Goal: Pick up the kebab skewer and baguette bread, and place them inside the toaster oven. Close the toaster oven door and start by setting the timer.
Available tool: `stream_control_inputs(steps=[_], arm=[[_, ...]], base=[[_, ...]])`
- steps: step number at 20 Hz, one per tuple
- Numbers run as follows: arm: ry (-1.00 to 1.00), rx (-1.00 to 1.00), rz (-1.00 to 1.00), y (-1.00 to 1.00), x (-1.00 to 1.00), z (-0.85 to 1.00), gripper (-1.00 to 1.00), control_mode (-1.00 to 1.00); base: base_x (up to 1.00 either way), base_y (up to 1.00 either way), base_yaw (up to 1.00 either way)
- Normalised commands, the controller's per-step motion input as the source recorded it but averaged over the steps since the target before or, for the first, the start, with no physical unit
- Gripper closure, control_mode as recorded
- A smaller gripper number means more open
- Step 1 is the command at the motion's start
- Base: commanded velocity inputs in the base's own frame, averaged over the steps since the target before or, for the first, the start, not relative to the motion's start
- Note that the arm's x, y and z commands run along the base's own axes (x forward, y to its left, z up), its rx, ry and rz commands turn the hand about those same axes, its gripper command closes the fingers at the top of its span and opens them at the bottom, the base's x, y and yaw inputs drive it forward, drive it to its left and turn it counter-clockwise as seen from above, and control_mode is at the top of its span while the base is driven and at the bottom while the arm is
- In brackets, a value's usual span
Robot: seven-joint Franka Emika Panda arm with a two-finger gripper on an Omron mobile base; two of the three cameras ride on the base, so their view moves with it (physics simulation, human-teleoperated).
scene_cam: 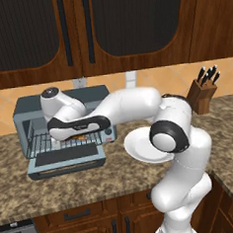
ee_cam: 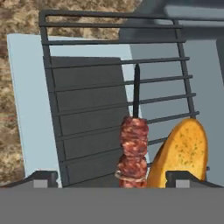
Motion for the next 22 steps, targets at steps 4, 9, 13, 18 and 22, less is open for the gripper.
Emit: stream_control_inputs(steps=[4, 9, 13, 18, 22], arm=[[0.00, 0.21, -0.30, -0.17, -0.88, 0.29, -1.00, -1.00], [-0.04, 0.20, -0.37, -0.48, -0.64, 0.06, -1.00, -1.00], [-0.03, 0.10, -0.37, -0.43, -0.18, 0.00, -1.00, -1.00], [-0.01, 0.14, -0.38, -0.03, -0.09, 0.10, -1.00, -1.00], [-0.11, 0.10, -0.31, 0.05, -0.09, 0.00, -1.00, -1.00]], base=[[0.00, 0.00, 0.00], [0.00, 0.00, 0.00], [0.00, 0.00, 0.00], [0.00, 0.00, 0.00], [0.00, 0.00, 0.00]])
